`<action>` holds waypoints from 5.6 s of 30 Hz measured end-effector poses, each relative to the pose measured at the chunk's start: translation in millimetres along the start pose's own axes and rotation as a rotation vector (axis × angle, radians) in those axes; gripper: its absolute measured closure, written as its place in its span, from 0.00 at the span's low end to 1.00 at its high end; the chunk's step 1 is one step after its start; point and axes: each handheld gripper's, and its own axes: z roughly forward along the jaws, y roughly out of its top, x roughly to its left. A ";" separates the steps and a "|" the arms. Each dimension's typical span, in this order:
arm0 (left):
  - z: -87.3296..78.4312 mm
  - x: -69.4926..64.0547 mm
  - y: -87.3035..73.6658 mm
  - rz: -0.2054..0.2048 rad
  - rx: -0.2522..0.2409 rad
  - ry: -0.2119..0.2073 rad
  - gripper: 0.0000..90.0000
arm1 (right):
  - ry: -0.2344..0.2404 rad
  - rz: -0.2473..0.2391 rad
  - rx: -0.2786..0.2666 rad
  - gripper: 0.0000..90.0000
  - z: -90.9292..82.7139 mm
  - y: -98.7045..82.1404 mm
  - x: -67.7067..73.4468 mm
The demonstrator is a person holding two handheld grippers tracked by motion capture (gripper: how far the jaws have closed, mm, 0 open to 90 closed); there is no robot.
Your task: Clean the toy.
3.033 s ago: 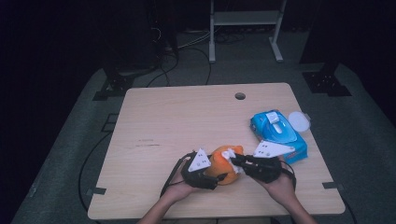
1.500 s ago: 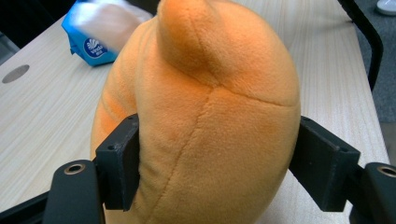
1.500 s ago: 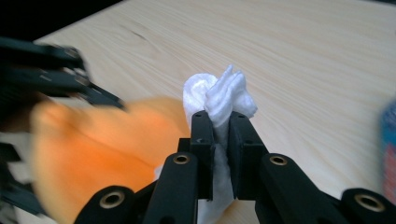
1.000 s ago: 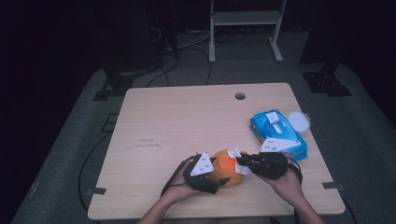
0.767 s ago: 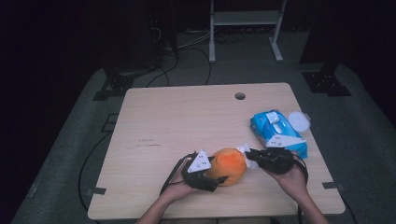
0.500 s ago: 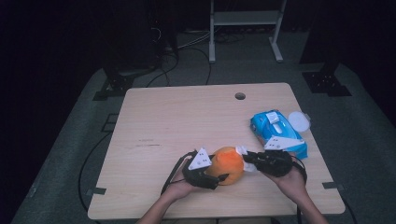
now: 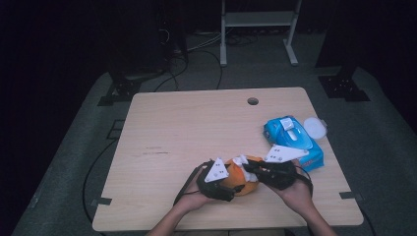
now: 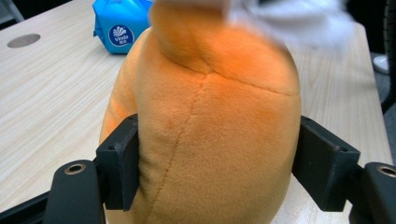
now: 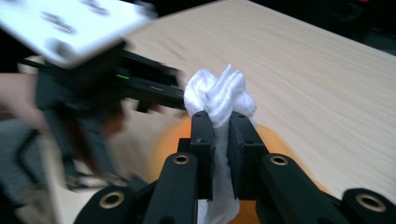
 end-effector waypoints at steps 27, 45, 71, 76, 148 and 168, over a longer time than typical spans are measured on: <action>-30.3 27.4 8.8 0.061 -0.011 0.088 0.43 | 0.052 0.171 -0.063 0.90 11.1 -5.8 -25.7; -22.1 21.6 9.0 -0.044 -0.061 -0.018 0.30 | 0.089 0.179 0.000 0.90 12.3 -21.3 -31.1; -23.9 3.4 23.0 0.024 -0.009 -0.166 0.25 | 0.119 0.143 0.114 0.89 5.3 -46.5 -30.0; -8.6 8.7 30.2 0.050 0.011 -0.152 0.20 | 0.142 0.080 0.128 0.89 -1.6 -51.7 -22.0; -68.1 70.9 29.1 -0.116 -0.010 0.136 0.21 | 0.001 0.199 0.066 0.51 -29.1 -79.1 -72.9; -90.1 67.5 3.4 -0.176 -0.010 0.151 0.15 | -0.003 0.217 0.046 0.50 -31.6 -78.0 -74.8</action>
